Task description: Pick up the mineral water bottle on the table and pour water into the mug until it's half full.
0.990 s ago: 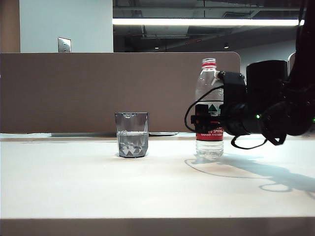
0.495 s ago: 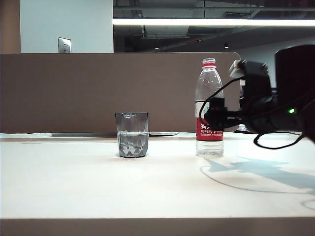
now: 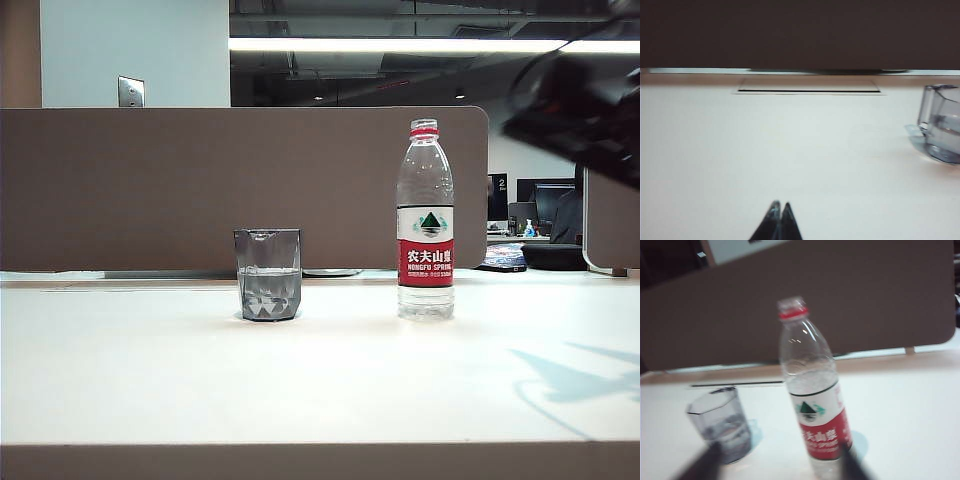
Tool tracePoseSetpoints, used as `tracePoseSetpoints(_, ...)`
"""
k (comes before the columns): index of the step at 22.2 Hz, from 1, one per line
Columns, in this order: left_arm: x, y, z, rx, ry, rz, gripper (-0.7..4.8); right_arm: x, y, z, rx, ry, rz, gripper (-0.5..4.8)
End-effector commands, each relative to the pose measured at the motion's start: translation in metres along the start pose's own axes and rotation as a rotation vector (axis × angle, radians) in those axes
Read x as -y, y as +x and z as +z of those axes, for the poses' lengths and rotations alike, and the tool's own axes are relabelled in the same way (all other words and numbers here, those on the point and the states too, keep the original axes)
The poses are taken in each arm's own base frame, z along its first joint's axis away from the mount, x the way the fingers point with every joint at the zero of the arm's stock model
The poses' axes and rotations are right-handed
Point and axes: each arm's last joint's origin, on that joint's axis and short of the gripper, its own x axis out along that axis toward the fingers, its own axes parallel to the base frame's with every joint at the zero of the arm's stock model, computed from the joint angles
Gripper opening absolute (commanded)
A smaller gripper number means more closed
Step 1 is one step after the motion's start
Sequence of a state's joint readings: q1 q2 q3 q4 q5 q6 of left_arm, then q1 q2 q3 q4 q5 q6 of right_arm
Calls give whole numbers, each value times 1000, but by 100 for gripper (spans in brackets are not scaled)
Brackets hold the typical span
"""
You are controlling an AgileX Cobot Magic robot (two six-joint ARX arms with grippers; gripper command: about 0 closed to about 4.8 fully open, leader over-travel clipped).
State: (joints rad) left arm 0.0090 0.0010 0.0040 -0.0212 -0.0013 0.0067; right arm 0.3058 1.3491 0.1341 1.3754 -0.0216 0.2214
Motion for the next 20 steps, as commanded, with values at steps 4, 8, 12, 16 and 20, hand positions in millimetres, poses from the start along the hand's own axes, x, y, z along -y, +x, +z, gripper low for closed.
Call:
tracePoseSetpoints(4,-1,0,2,9,0,12,-5,-6,-40,10,61,17,115,-5)
tracePoseSetpoints(8,-2,0,2,10,0,12,-5,-8,-43,15,70,14,131,-5)
tracePoseSetpoints(12,-2,0,2,10,0,12,-5,-7,-43,13,56,15,128,-5)
tracePoseSetpoints(16,-2,0,2,10,0,12,-5,-7,-43,13,56,15,128,-5)
tracePoseSetpoints(20,-2,0,2,10,0,12,-5,-7,-43,13,66,-152,111,-5)
